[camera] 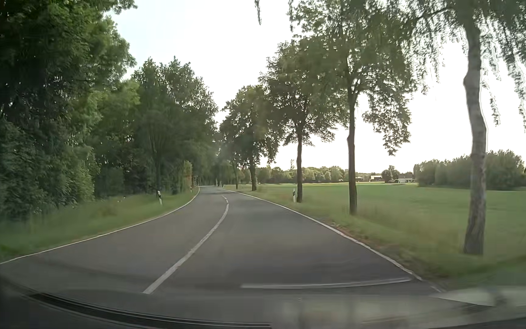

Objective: Follow the waypoints while adhering to traffic rules and regulations

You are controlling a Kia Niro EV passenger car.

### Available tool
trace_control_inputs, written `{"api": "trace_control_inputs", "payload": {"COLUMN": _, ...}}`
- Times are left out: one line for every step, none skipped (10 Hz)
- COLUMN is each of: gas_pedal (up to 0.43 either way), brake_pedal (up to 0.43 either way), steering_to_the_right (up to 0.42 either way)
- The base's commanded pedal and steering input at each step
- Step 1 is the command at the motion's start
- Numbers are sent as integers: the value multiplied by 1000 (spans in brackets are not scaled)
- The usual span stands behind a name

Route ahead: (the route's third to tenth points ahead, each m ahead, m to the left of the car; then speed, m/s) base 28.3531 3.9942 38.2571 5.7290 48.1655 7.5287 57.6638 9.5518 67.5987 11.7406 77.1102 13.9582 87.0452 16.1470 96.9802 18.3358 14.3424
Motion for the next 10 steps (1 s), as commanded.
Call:
{"api": "trace_control_inputs", "payload": {"gas_pedal": 469, "brake_pedal": 6, "steering_to_the_right": -32}}
{"api": "trace_control_inputs", "payload": {"gas_pedal": 469, "brake_pedal": 6, "steering_to_the_right": -33}}
{"api": "trace_control_inputs", "payload": {"gas_pedal": 469, "brake_pedal": 12, "steering_to_the_right": -34}}
{"api": "trace_control_inputs", "payload": {"gas_pedal": 469, "brake_pedal": 6, "steering_to_the_right": -35}}
{"api": "trace_control_inputs", "payload": {"gas_pedal": 469, "brake_pedal": 6, "steering_to_the_right": -34}}
{"api": "trace_control_inputs", "payload": {"gas_pedal": 469, "brake_pedal": 12, "steering_to_the_right": -34}}
{"api": "trace_control_inputs", "payload": {"gas_pedal": 469, "brake_pedal": 6, "steering_to_the_right": -35}}
{"api": "trace_control_inputs", "payload": {"gas_pedal": 469, "brake_pedal": 6, "steering_to_the_right": -35}}
{"api": "trace_control_inputs", "payload": {"gas_pedal": 469, "brake_pedal": 6, "steering_to_the_right": -35}}
{"api": "trace_control_inputs", "payload": {"gas_pedal": 469, "brake_pedal": 6, "steering_to_the_right": -34}}
